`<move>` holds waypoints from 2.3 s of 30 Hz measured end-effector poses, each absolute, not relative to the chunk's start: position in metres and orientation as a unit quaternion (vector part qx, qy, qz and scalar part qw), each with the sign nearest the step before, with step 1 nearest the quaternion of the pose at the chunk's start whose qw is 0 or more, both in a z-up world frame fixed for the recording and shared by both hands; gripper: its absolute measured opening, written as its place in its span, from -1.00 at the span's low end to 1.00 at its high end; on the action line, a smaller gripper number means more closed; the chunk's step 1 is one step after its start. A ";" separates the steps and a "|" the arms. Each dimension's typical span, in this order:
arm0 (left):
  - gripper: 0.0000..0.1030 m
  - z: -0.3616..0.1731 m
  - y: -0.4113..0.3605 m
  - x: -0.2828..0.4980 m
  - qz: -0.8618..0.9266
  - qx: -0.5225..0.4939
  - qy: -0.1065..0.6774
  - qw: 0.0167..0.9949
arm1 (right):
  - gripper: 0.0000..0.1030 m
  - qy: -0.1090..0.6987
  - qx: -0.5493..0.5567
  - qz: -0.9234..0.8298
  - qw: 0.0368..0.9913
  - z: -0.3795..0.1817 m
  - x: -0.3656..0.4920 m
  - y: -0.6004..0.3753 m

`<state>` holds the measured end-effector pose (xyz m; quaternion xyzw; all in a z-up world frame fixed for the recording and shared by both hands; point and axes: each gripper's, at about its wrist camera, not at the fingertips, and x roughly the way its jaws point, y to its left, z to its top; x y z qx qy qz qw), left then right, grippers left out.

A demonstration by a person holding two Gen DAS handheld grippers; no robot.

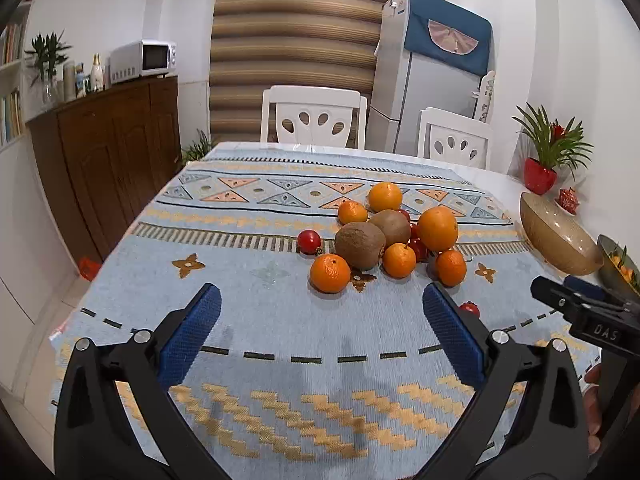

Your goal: Organize fruits

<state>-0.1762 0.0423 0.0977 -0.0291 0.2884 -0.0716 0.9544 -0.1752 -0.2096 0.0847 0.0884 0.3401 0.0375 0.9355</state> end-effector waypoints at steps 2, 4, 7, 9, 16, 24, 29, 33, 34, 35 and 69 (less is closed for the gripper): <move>0.94 0.095 0.043 -0.169 -0.071 -0.032 0.296 0.952 | 0.75 0.346 0.089 0.042 0.933 0.082 -0.169 -0.208; 0.94 0.092 0.043 -0.163 -0.067 -0.031 0.302 0.951 | 0.74 0.352 0.084 0.041 0.931 0.079 -0.162 -0.205; 0.94 0.085 0.041 -0.151 -0.068 -0.030 0.316 0.946 | 0.71 0.365 0.074 0.038 0.927 0.074 -0.149 -0.200; 0.94 0.079 0.039 -0.139 -0.072 -0.030 0.332 0.940 | 0.66 0.379 0.072 0.039 0.922 0.069 -0.137 -0.198; 0.85 0.049 0.032 -0.087 -0.125 -0.057 0.415 0.899 | 0.39 0.427 0.084 0.054 0.899 0.043 -0.095 -0.198; 0.84 0.028 0.023 -0.050 -0.126 -0.067 0.441 0.886 | 0.39 0.437 0.082 0.058 0.894 0.039 -0.072 -0.196; 0.79 0.023 0.016 -0.040 -0.120 -0.048 0.441 0.888 | 0.39 0.449 0.081 0.059 0.888 0.030 -0.059 -0.195; 0.76 0.019 0.014 -0.034 -0.121 -0.051 0.447 0.885 | 0.39 0.457 0.089 0.070 0.882 0.025 -0.052 -0.193; 0.76 0.018 0.014 -0.034 -0.120 -0.050 0.447 0.885 | 0.39 0.457 0.088 0.071 0.882 0.025 -0.051 -0.192; 0.75 0.018 0.012 -0.033 -0.118 -0.047 0.448 0.885 | 0.39 0.457 0.086 0.071 0.883 0.024 -0.050 -0.191; -0.19 0.103 -0.138 -0.058 -0.235 0.044 0.372 0.897 | -0.66 0.408 0.138 0.047 0.901 0.056 -0.075 -0.298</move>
